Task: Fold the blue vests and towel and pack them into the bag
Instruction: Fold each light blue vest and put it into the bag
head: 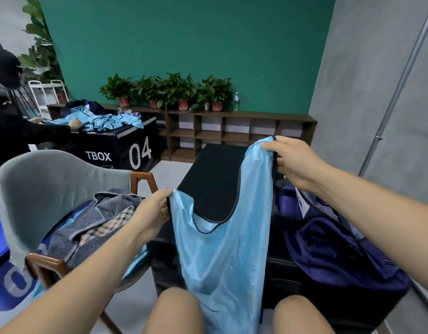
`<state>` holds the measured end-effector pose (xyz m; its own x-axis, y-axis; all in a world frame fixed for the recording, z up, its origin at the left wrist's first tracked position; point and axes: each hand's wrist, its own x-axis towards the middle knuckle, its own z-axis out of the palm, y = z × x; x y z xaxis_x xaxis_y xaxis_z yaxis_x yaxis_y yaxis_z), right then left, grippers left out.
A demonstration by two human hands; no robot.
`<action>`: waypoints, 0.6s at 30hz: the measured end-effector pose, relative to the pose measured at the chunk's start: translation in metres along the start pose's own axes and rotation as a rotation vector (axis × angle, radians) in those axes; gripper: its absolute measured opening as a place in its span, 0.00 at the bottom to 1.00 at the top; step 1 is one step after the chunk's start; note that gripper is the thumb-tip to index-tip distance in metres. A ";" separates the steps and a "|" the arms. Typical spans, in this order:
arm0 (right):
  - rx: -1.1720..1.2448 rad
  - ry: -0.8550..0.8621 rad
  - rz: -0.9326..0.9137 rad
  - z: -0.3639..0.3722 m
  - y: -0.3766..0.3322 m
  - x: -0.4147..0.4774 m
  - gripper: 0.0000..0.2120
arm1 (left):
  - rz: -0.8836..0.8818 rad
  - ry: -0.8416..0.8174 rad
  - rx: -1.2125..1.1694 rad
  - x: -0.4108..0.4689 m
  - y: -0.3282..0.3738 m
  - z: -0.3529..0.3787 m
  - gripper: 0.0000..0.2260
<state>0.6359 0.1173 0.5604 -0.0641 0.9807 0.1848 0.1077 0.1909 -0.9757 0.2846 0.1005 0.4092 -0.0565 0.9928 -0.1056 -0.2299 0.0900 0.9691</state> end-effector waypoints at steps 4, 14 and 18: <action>0.008 0.073 0.066 -0.017 0.017 0.044 0.04 | 0.067 0.037 0.010 0.052 0.038 0.008 0.12; -0.076 0.192 0.177 -0.043 0.076 0.212 0.11 | 0.104 0.218 0.045 0.238 0.087 0.018 0.06; -0.144 0.211 0.230 -0.044 0.113 0.287 0.16 | 0.088 0.263 0.053 0.321 0.086 0.023 0.08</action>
<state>0.6730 0.4223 0.5081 0.1836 0.9830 -0.0030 0.2357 -0.0470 -0.9707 0.2694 0.4288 0.4635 -0.3262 0.9428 -0.0683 -0.1621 0.0153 0.9867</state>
